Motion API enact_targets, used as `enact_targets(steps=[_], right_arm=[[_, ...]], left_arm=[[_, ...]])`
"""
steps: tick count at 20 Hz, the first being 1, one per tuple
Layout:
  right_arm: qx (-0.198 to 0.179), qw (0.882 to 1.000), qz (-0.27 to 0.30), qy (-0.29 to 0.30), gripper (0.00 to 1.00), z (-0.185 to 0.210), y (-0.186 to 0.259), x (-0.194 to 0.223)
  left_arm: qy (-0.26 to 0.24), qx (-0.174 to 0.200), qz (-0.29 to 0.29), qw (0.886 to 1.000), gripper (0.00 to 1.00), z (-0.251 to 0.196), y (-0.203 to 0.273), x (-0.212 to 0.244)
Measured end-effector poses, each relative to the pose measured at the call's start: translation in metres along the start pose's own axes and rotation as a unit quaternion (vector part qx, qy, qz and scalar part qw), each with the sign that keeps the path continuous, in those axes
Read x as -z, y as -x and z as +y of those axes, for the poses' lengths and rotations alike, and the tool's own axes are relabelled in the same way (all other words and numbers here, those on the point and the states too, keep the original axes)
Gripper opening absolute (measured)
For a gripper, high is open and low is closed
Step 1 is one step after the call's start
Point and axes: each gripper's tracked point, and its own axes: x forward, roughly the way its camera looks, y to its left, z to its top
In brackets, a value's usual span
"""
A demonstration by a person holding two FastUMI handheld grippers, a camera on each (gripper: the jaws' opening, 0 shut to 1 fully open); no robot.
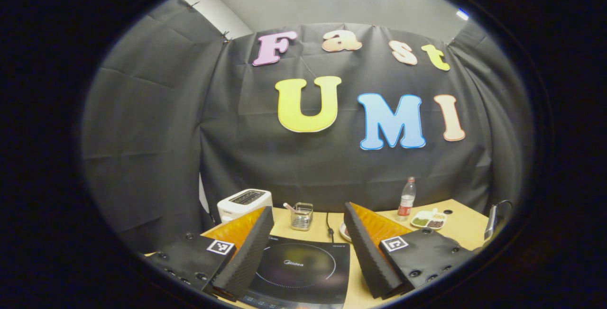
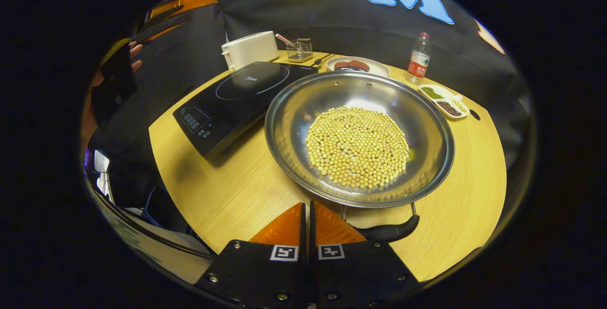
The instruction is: First push the handle of the pot to place it horizontally, then grasp the pot with both hands and set it on the induction cooktop.
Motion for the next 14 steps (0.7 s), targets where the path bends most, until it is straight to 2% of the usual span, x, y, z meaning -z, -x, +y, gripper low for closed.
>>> enact_targets(steps=[1, 3, 5, 9, 10, 12, 14], right_arm=[[0.003, 1.000, 0.004, -0.013, 0.01, -0.001, 0.000, 0.000], [0.014, 1.000, 0.009, -0.026, 0.01, -0.005, 0.000, 0.001], [0.030, 0.999, 0.014, -0.031, 0.01, -0.011, -0.001, 0.004], [0.047, 0.998, 0.024, -0.045, 0.01, -0.020, 0.000, 0.011], [0.053, 0.997, 0.024, -0.046, 0.01, -0.024, 0.000, 0.012], [0.064, 0.996, 0.026, -0.048, 0.01, -0.033, 0.002, 0.014], [0.074, 0.996, 0.028, -0.050, 0.01, -0.044, 0.004, 0.016]], left_arm=[[0.002, 0.007, 0.001, 1.000, 1.00, -0.001, -0.005, 0.001], [0.007, 0.021, 0.005, 1.000, 1.00, -0.003, -0.017, 0.006], [0.007, 0.029, 0.008, 1.000, 0.94, -0.004, -0.025, 0.009], [0.012, 0.040, 0.011, 0.999, 1.00, -0.009, -0.035, 0.010], [0.011, 0.044, 0.013, 0.999, 0.92, -0.011, -0.037, 0.011], [0.007, 0.048, 0.014, 0.999, 1.00, -0.015, -0.038, 0.011], [0.008, 0.048, 0.014, 0.999, 1.00, -0.019, -0.039, 0.010]])
